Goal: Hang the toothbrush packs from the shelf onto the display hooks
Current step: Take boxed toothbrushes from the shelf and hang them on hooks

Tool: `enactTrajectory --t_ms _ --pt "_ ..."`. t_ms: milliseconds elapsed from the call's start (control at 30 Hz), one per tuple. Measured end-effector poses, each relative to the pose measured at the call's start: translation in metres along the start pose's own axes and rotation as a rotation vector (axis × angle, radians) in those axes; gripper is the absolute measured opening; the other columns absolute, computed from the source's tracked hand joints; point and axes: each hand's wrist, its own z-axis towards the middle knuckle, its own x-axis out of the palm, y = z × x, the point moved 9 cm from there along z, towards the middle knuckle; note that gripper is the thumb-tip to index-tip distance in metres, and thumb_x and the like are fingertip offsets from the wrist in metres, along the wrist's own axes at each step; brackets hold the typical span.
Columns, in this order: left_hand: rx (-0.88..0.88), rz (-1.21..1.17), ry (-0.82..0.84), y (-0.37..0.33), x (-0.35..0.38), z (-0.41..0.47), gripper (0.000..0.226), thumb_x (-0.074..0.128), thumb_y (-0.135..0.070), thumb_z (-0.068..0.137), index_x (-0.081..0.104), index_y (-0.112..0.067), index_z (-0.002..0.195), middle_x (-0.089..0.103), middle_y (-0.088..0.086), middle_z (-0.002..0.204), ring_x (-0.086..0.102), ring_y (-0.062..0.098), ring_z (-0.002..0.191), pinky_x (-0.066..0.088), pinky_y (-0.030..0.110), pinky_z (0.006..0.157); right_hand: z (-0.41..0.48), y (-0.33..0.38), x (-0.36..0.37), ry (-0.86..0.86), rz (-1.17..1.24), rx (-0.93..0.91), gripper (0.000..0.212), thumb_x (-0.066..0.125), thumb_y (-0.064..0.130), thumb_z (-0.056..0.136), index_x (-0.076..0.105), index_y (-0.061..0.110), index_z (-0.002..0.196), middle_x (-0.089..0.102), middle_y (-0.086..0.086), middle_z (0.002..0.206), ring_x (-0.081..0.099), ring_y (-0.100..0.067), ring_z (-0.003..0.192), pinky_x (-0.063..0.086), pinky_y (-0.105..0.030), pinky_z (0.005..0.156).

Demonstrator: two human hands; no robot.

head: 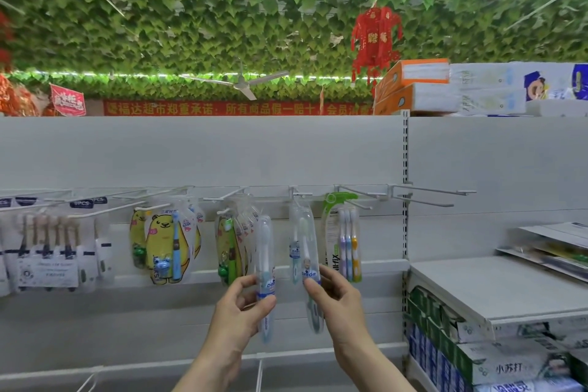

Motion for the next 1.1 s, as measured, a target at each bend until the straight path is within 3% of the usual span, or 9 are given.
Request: enactTrajectory --t_ms 300,500,633,800,1100 --pt "-0.008 0.012 -0.004 0.012 -0.002 0.008 0.04 0.079 -0.004 0.078 0.064 -0.024 0.11 0.075 0.005 0.1 0.066 0.028 0.104 0.053 0.054 0.094 0.012 -0.028 -0.003 -0.023 -0.006 0.056 0.031 0.076 0.021 0.087 0.07 0.024 0.117 0.076 0.003 0.101 0.068 -0.014 0.102 0.056 -0.028 0.087" --pt "0.014 0.008 0.016 0.007 0.008 0.01 0.035 0.074 -0.001 0.083 0.062 -0.02 0.109 0.077 -0.004 0.086 0.067 0.027 0.099 0.053 0.052 0.093 0.034 -0.041 -0.001 -0.03 -0.031 0.1 0.033 0.076 0.022 0.087 0.068 0.025 0.119 0.072 -0.001 0.106 0.066 -0.017 0.104 0.056 -0.034 0.092" --pt "0.018 0.009 0.011 0.008 0.01 0.017 0.035 0.073 -0.001 0.084 0.062 -0.021 0.109 0.077 -0.002 0.091 0.069 0.025 0.099 0.055 0.048 0.089 0.054 -0.057 0.002 -0.029 -0.013 0.157 0.04 0.078 0.02 0.085 0.066 0.023 0.123 0.071 -0.003 0.11 0.065 -0.019 0.106 0.055 -0.042 0.097" --pt "0.011 0.021 0.011 0.012 0.009 0.033 0.035 0.074 -0.001 0.084 0.063 -0.021 0.11 0.077 0.001 0.092 0.068 0.027 0.102 0.053 0.054 0.095 0.088 -0.082 0.004 -0.044 -0.008 0.211 0.054 0.083 0.022 0.08 0.064 0.02 0.13 0.07 -0.007 0.116 0.065 -0.025 0.111 0.052 -0.05 0.101" --pt "-0.001 0.021 0.003 0.017 0.007 0.053 0.035 0.074 -0.001 0.084 0.063 -0.02 0.111 0.077 0.001 0.091 0.069 0.026 0.1 0.054 0.051 0.093 0.124 -0.102 0.006 -0.032 -0.025 0.232 0.056 0.082 0.022 0.081 0.061 0.016 0.133 0.069 -0.005 0.119 0.065 -0.024 0.112 0.054 -0.049 0.099"
